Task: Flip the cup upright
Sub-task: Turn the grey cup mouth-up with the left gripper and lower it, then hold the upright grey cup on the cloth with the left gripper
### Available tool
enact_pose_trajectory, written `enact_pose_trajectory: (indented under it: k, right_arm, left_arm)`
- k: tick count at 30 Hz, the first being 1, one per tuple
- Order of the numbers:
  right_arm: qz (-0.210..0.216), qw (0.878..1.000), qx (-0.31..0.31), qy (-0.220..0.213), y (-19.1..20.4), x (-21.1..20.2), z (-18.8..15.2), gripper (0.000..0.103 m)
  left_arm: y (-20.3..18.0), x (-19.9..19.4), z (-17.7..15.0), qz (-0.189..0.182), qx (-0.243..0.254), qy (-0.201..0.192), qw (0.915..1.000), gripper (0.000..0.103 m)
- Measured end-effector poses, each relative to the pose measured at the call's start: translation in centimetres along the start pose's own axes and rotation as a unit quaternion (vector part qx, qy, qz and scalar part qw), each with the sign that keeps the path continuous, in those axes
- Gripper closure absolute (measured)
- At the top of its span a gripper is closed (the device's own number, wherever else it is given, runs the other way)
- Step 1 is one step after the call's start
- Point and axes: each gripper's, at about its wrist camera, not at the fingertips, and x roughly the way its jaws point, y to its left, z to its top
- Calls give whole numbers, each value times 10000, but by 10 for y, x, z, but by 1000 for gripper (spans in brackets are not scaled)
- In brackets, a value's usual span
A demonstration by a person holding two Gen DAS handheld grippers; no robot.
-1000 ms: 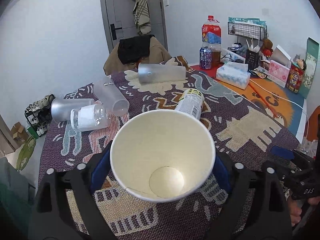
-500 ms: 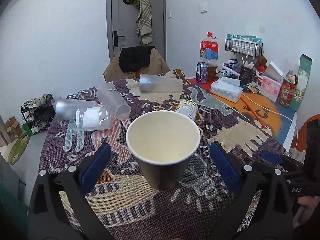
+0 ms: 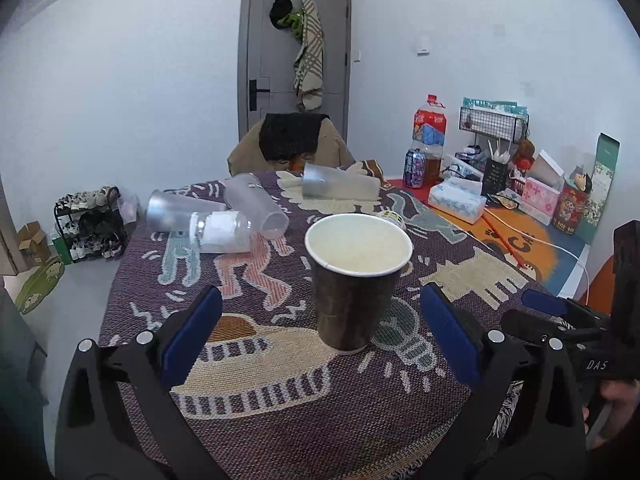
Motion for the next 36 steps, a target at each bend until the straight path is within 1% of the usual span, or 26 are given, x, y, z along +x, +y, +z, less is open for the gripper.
enact_pose_trajectory:
  k: [6, 13, 17, 22, 30, 36]
  right_arm:
    - [38, 9999, -156, -33, 16, -8, 0, 7]
    - [-9, 9997, -233, 57, 28, -12, 0, 7]
    - [-3, 9995, -310, -36, 33, -13, -2, 7]
    - [104, 9990, -432, -35, 42, -10, -7, 7]
    - [185, 9983, -555, -2, 55, -10, -12, 7]
    - [85, 9984, -554, -70, 54, -10, -12, 7]
  left_arm:
    - [11, -21, -9, 104, -60, -152, 9998, 5]
    - [30, -36, -18, 192, -269, -178, 9993, 5]
    - [38, -45, -21, 238, -330, -230, 9989, 5]
    - [49, -56, -25, 332, -404, -299, 9982, 5]
    - [56, -58, -29, 343, -456, -299, 9979, 5]
    - [54, -55, -30, 347, -412, -249, 9982, 5]
